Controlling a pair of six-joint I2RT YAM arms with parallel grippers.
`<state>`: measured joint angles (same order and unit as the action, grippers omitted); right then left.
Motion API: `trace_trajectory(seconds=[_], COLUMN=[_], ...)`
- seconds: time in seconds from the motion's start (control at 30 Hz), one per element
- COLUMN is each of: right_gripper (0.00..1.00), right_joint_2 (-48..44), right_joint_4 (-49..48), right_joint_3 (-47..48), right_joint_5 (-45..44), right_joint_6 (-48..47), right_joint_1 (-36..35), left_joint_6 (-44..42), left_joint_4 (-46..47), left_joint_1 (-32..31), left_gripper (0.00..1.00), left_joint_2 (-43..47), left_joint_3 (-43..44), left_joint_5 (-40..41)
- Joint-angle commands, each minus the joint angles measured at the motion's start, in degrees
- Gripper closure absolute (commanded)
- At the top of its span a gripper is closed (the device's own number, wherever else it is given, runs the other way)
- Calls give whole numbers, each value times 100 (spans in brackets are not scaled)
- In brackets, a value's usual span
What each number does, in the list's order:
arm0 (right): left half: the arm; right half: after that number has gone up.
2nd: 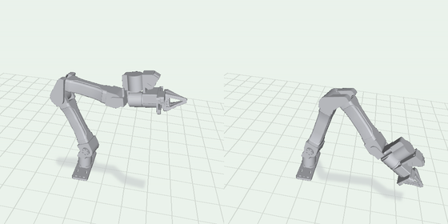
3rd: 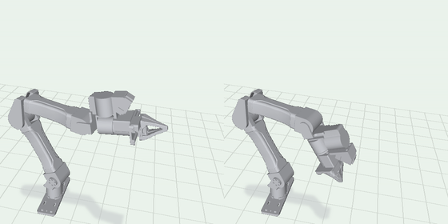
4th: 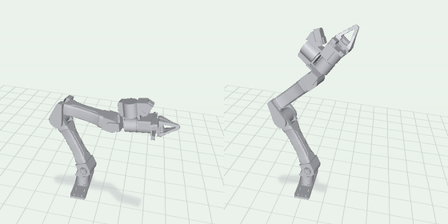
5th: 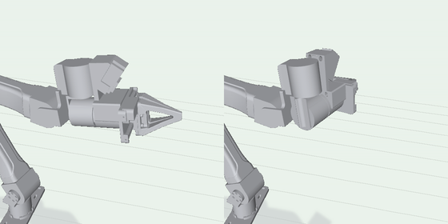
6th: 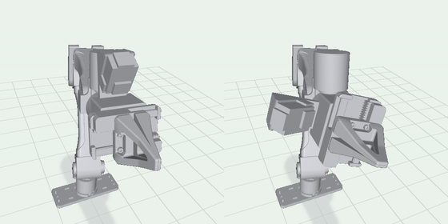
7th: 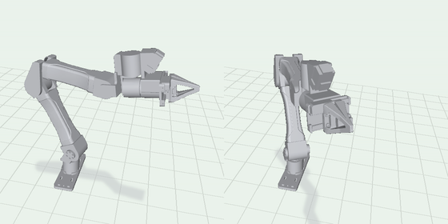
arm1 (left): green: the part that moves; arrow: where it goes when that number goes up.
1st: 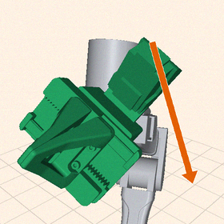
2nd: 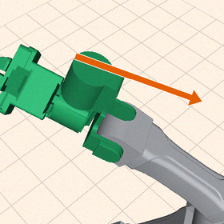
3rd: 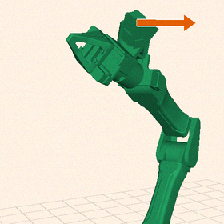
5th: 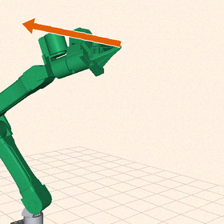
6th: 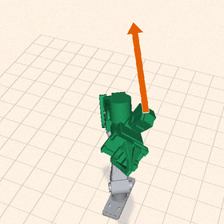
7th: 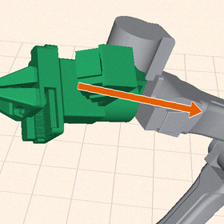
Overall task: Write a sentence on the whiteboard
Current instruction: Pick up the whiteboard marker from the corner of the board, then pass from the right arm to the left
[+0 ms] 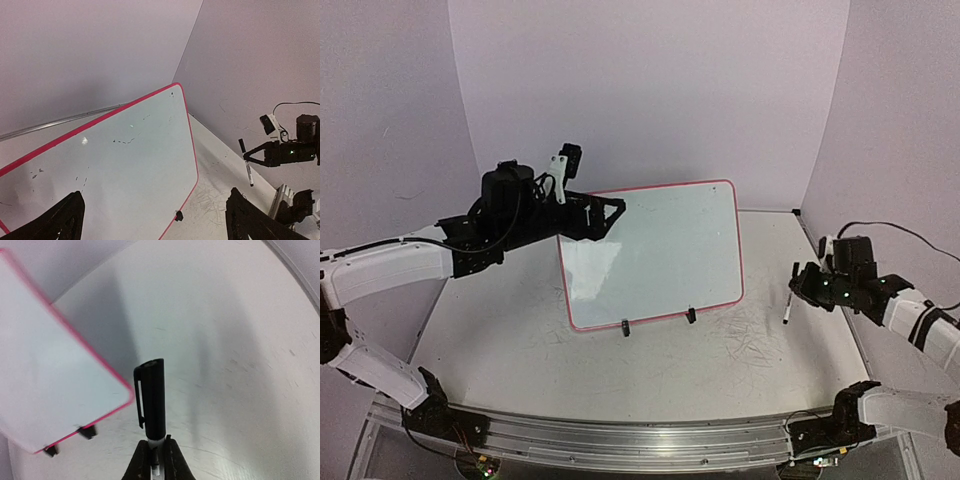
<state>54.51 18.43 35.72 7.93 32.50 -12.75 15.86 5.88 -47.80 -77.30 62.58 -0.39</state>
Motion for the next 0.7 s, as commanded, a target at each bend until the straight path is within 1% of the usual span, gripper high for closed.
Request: trace_trajectory(seconds=[0.0,0.1,0.2,0.23,0.33,0.4,0.43,0.57,0.67], right_gripper=[100,100,100,100,100,100,100,100,100], right_joint_2=[105,587,1203,1353,1712,1883,1965,2180,2228], right_joint_4=[-981,-891,-825,-824,-831,-849,-850,-850,-887], right_joint_3=[904,1492,1928,2066,2317,2398,2431,2562,2579], right_joint_5=[2300,2549,2925,2997,3021,3029,3023,2998,2967], right_joint_6=[-2330,-2995,-3338,-3436,-3637,-3753,-3799,-3871,-3886], right_joint_1=[-726,-1451,-1818,-1931,-2264,-2371,-2436,-2631,-2731], left_joint_6=[771,1150,1673,1818,2140,2235,2284,2415,2479], left_joint_4=[189,184,177,176,176,179,177,169,107], left_joint_1=[293,306,310,305,306,297,287,207,147], left_gripper=[1,1,1,2,6,12,15,22,35], left_joint_2=[-526,-1076,-1664,-1843,-2073,-2175,-2199,-2325,-2452], left_joint_3=[810,1327,1796,1923,1985,1934,1902,1742,1736], left_joint_5=[-1940,-3246,-4328,-4539,-4745,-4940,-4971,-4966,-4863])
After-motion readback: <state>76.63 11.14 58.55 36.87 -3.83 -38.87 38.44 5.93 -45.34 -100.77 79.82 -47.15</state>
